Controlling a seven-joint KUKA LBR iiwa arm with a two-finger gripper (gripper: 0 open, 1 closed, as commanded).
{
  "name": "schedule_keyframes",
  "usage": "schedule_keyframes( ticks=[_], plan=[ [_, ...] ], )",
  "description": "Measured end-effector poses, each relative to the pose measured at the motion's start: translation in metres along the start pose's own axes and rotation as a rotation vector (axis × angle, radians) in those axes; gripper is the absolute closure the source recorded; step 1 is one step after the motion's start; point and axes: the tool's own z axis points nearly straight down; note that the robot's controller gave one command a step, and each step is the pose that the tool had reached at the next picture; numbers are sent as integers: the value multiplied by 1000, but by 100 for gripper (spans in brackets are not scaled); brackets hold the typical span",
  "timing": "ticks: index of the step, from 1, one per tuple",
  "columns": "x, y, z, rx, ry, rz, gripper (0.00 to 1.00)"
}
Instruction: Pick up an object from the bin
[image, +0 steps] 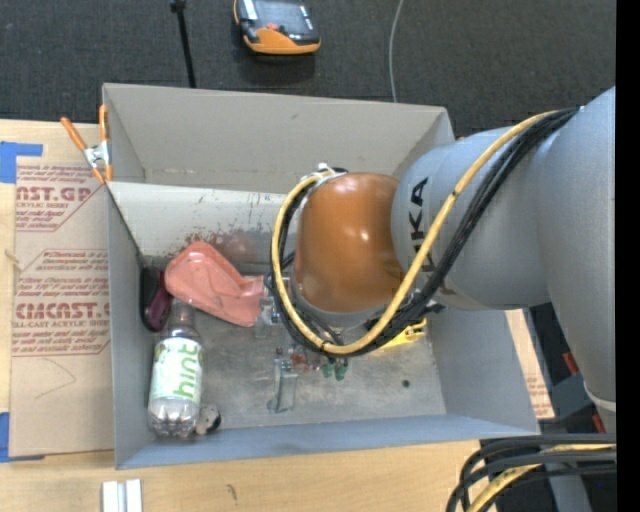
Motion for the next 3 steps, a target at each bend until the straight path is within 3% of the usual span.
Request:
schedule_keyframes(
  ticks=[1, 2, 3],
  plan=[
    [-2, -1, -4, -1, -8, 2, 0],
    [-6, -20, -1, -4, -8, 79, 0],
    [-44, -60, -19, -2, -8, 164, 0]
  ],
)
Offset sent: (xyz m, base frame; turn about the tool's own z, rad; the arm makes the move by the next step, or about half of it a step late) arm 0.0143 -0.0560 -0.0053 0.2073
